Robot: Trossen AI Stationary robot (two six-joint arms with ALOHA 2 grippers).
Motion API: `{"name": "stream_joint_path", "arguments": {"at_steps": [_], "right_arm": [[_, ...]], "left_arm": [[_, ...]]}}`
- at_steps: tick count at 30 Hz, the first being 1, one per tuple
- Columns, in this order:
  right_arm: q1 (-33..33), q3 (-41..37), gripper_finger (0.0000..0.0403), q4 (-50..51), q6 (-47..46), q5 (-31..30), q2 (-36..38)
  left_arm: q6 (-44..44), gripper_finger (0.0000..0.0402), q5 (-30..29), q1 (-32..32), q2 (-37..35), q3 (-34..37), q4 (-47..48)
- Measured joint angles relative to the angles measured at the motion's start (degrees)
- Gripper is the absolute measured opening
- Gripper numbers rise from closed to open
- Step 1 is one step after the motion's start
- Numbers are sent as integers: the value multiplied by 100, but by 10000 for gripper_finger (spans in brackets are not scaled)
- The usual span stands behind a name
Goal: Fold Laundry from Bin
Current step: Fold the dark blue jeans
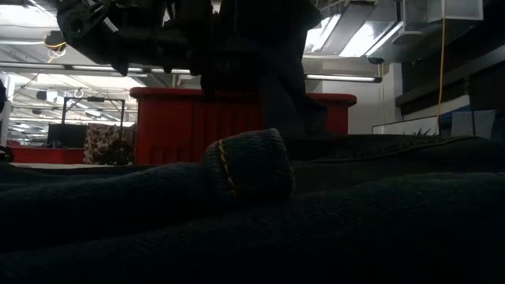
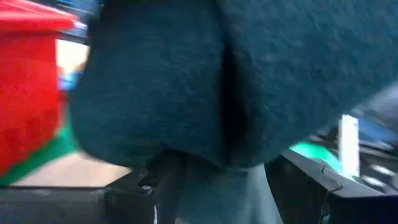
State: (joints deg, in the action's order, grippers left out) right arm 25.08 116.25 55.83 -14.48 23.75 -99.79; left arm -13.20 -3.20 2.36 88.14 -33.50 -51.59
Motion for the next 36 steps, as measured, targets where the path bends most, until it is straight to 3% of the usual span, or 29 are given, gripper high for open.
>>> {"name": "stream_joint_path", "arguments": {"at_steps": [4, 9, 11, 20, 26, 30, 36], "right_arm": [[2, 0, 1, 9, 0, 77, -2], [2, 0, 1, 9, 2, 138, -2], [2, 0, 1, 9, 27, 140, -2], [-68, 0, 1, 153, 808, 1168, -7], [-455, 0, 1, 153, 1376, 1070, -9], [-811, 0, 1, 111, 1531, 814, -9], [-1287, 0, 1, 104, 2162, 551, -40]], "left_arm": [[-3, 167, -339, 10, 0, -6, 4], [-1, 43, -354, -27, -2, -8, -1], [4, 14, -327, -37, -2, -8, -2], [32, 4, -486, -645, -287, -8, 339], [23, 2, -1430, -1459, -920, -17, 1750], [-49, 2, -1982, -2062, -1256, -15, 2199], [-472, 1, -2344, -2728, -1390, -17, 2431]]}}
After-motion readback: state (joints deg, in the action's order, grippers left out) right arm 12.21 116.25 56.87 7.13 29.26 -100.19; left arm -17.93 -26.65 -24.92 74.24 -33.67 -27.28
